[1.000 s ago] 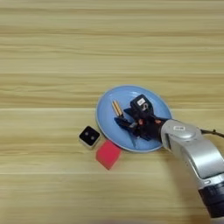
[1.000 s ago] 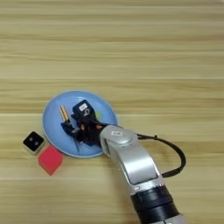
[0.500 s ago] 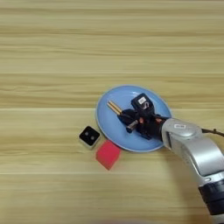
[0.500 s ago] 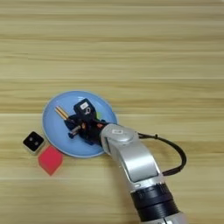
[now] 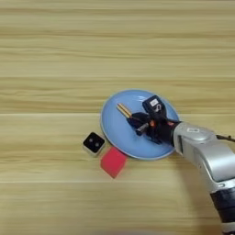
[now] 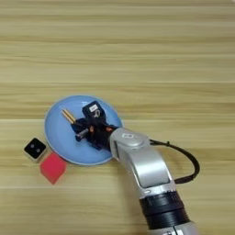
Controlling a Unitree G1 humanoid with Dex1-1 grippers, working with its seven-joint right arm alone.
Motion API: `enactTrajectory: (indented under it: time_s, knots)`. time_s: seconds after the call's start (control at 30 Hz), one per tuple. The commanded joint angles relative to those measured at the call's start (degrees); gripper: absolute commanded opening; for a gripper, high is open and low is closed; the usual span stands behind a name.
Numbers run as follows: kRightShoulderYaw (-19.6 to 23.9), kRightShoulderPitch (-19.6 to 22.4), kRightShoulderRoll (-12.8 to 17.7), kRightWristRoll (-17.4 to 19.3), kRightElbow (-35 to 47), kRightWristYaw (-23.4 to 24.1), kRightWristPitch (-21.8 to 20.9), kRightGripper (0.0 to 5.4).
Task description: Move the objects on the table
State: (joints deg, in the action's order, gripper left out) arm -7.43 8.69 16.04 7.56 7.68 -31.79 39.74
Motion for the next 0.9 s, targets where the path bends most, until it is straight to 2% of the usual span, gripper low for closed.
enactTrajectory:
  time_s: [0.03, 0.23, 0.37, 0.67, 0.9]
  knots:
    - [3.4, 4.6, 1.1, 3.2, 6.0, -0.8, -2.0, 0.84]
    - [6.8, 6.4, 1.9, 6.5, 7.1, -1.9, -1.6, 0.84]
    - [9.7, 8.7, 3.5, 7.5, 7.6, -1.6, -1.8, 0.84]
    - [15.9, 14.7, 9.0, 6.6, 1.9, -0.6, -5.9, 0.84]
    - [16.9, 16.8, 11.8, 5.5, -6.0, -1.5, -10.0, 0.84]
